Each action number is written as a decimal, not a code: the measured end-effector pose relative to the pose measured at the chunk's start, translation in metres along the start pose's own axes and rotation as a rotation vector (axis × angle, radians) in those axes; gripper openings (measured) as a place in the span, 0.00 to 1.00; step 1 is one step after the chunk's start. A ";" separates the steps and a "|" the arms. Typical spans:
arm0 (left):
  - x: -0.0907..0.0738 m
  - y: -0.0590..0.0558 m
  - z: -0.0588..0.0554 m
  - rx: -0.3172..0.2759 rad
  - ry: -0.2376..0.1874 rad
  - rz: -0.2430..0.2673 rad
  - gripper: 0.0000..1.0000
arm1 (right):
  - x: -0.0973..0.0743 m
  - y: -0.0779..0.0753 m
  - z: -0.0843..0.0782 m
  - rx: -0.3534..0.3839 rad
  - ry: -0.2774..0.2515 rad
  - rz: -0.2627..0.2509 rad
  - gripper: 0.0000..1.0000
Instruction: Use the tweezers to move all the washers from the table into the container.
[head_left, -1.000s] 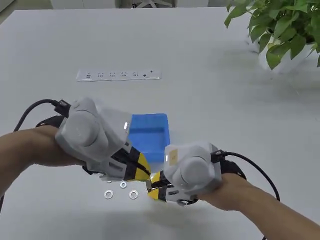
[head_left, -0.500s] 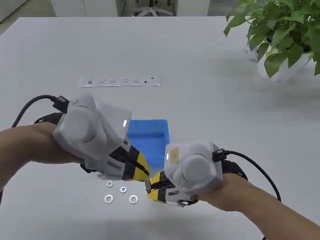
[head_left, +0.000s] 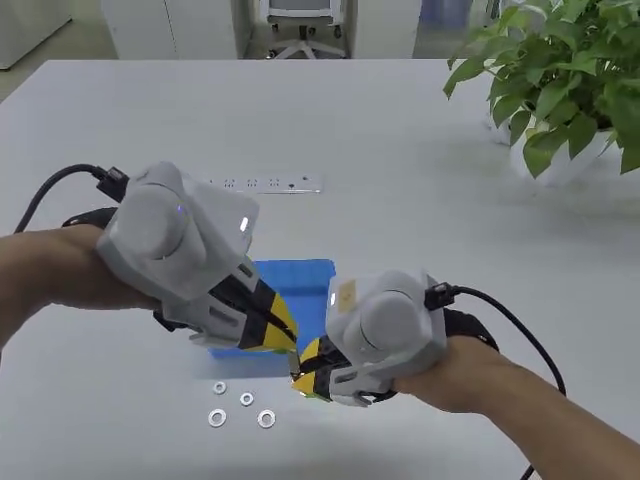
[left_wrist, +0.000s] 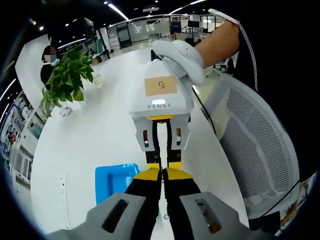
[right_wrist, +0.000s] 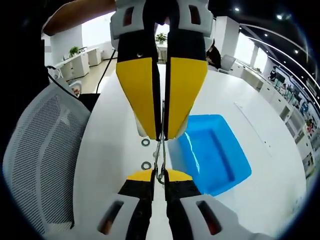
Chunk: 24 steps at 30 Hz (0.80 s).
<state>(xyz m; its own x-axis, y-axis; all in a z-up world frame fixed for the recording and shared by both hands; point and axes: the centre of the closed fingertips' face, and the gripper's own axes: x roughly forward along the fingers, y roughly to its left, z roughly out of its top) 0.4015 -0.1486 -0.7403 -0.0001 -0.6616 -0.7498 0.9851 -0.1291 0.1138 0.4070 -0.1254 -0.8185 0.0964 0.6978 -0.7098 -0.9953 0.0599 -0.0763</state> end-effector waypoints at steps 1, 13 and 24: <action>-0.001 0.002 0.001 0.004 0.002 0.003 0.06 | -0.001 -0.002 0.001 0.000 0.002 -0.002 0.09; -0.013 0.019 0.005 0.020 0.004 0.020 0.06 | -0.007 -0.022 0.012 -0.016 -0.007 -0.013 0.09; -0.022 0.043 -0.001 0.022 0.008 0.063 0.06 | -0.003 -0.049 0.021 -0.042 -0.017 -0.021 0.09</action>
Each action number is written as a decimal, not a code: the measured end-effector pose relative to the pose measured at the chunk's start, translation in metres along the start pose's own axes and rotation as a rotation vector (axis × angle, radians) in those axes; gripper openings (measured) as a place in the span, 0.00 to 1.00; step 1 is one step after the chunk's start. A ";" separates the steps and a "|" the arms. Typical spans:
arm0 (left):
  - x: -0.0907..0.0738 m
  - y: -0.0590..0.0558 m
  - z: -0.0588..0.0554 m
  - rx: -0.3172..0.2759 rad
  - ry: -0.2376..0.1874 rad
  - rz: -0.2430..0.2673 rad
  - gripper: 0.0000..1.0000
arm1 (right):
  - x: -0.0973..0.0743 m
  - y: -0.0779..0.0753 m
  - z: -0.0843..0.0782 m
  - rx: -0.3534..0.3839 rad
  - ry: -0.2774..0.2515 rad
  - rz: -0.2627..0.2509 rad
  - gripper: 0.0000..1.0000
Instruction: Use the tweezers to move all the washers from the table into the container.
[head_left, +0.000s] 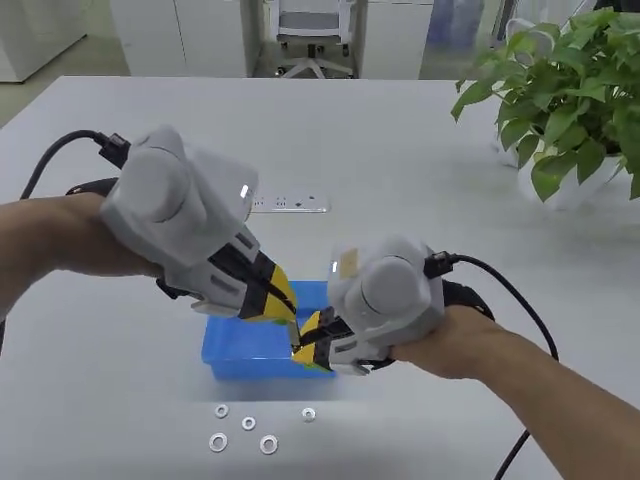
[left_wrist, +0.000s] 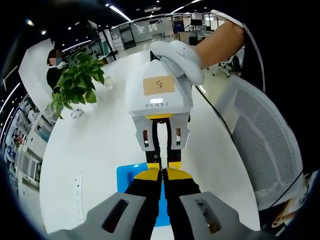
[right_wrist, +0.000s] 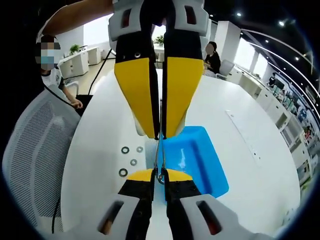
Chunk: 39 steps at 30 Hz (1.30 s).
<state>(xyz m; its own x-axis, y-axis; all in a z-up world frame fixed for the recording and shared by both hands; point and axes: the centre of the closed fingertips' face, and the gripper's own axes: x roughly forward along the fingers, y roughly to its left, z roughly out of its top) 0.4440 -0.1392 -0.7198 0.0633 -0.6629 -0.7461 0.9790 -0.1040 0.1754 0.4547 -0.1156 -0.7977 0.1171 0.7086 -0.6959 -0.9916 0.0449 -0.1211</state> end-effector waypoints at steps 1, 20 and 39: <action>0.000 0.002 -0.001 -0.001 0.001 0.001 0.06 | 0.001 -0.002 0.001 -0.002 -0.001 0.000 0.09; 0.005 0.029 -0.035 -0.036 0.038 0.024 0.06 | 0.035 -0.030 -0.001 -0.014 -0.005 0.029 0.09; 0.027 0.037 -0.065 -0.080 0.057 0.014 0.06 | 0.065 -0.037 -0.022 0.016 0.026 0.069 0.09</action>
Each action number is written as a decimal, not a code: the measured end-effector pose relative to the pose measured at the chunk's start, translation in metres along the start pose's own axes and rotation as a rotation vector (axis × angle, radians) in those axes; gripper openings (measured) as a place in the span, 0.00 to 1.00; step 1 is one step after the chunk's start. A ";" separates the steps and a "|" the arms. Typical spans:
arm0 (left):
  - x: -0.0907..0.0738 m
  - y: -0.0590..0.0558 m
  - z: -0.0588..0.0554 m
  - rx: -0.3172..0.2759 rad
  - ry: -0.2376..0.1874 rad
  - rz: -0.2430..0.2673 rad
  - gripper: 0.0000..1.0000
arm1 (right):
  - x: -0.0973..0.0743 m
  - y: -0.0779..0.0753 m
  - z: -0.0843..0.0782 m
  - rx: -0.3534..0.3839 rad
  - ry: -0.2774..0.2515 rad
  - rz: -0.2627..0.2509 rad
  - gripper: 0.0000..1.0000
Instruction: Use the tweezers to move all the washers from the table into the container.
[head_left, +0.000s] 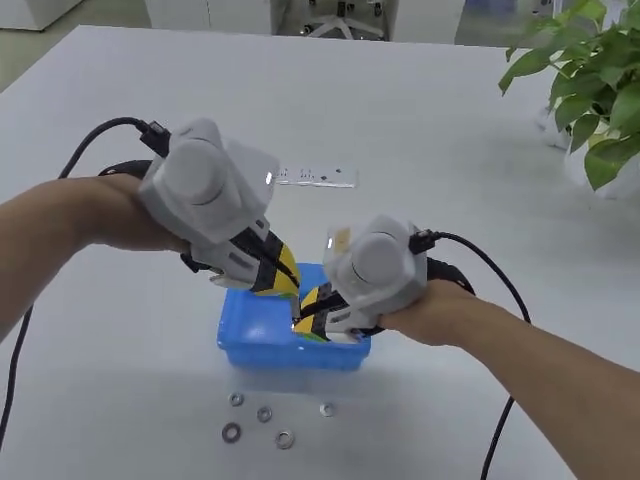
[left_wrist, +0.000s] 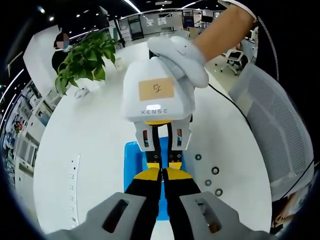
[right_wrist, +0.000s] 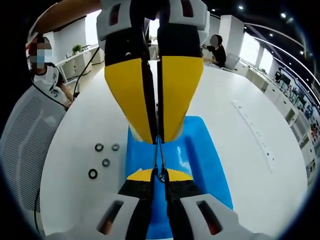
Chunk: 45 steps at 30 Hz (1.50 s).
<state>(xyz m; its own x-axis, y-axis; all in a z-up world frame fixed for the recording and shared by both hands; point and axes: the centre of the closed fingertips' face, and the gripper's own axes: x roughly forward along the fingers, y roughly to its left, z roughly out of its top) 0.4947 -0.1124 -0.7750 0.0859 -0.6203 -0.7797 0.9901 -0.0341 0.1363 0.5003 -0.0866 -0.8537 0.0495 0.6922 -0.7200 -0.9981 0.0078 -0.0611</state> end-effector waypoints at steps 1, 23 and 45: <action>0.001 0.000 -0.001 0.000 0.001 0.000 0.06 | 0.001 0.000 -0.001 0.001 0.001 0.001 0.09; 0.008 0.000 -0.007 -0.008 0.003 -0.006 0.06 | 0.009 0.000 -0.007 0.008 0.020 0.018 0.10; -0.005 -0.001 0.009 0.019 0.003 0.006 0.06 | -0.010 -0.001 0.002 -0.003 0.006 -0.027 0.11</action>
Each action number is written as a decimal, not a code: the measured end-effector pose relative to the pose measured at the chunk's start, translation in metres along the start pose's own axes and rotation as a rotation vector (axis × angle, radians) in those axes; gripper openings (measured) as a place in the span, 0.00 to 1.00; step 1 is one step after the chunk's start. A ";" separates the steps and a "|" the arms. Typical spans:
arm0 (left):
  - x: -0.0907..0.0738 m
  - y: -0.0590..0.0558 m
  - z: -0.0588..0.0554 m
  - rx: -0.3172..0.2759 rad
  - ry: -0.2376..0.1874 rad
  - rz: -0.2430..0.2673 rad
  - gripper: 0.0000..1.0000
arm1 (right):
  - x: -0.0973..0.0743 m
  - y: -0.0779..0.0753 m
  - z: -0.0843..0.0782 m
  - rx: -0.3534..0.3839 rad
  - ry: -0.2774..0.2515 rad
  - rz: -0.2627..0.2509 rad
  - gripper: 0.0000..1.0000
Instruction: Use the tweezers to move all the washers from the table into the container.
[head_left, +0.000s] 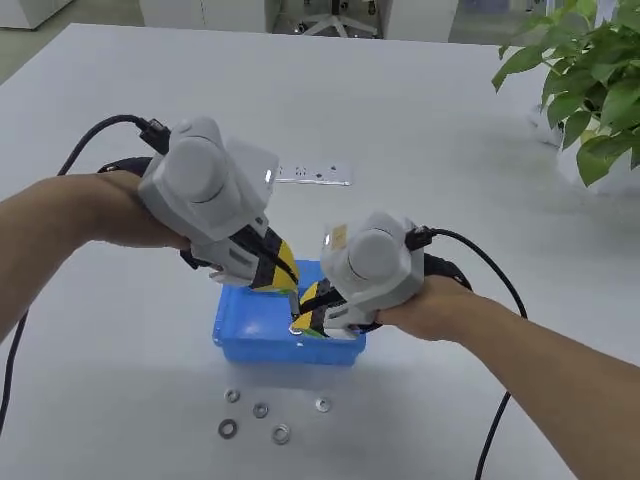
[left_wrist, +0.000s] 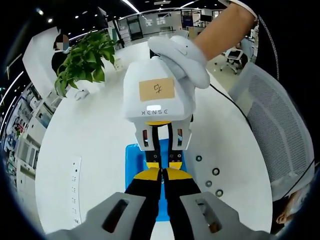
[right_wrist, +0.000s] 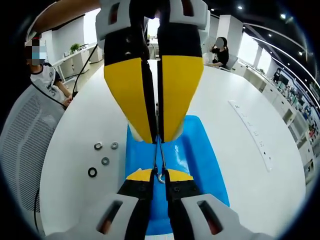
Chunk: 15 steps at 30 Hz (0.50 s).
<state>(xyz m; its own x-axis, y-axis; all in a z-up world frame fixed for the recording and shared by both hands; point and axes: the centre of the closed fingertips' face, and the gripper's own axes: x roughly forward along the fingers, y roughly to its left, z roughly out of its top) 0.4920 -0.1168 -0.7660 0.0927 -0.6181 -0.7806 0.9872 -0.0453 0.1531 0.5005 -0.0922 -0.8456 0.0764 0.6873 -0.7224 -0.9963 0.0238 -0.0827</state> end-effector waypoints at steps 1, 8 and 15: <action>-0.001 0.000 0.001 0.000 0.000 0.002 0.06 | -0.002 0.000 0.002 -0.002 -0.002 -0.002 0.11; -0.008 -0.003 0.008 0.012 0.003 0.008 0.06 | -0.009 0.002 0.008 -0.004 -0.013 -0.025 0.11; -0.016 -0.008 0.018 0.021 0.002 0.010 0.06 | -0.020 0.005 0.015 -0.001 -0.030 -0.052 0.12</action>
<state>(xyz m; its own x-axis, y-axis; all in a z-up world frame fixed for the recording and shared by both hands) 0.4808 -0.1202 -0.7439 0.1032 -0.6170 -0.7802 0.9833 -0.0551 0.1736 0.4936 -0.0947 -0.8212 0.1273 0.7066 -0.6961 -0.9909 0.0596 -0.1207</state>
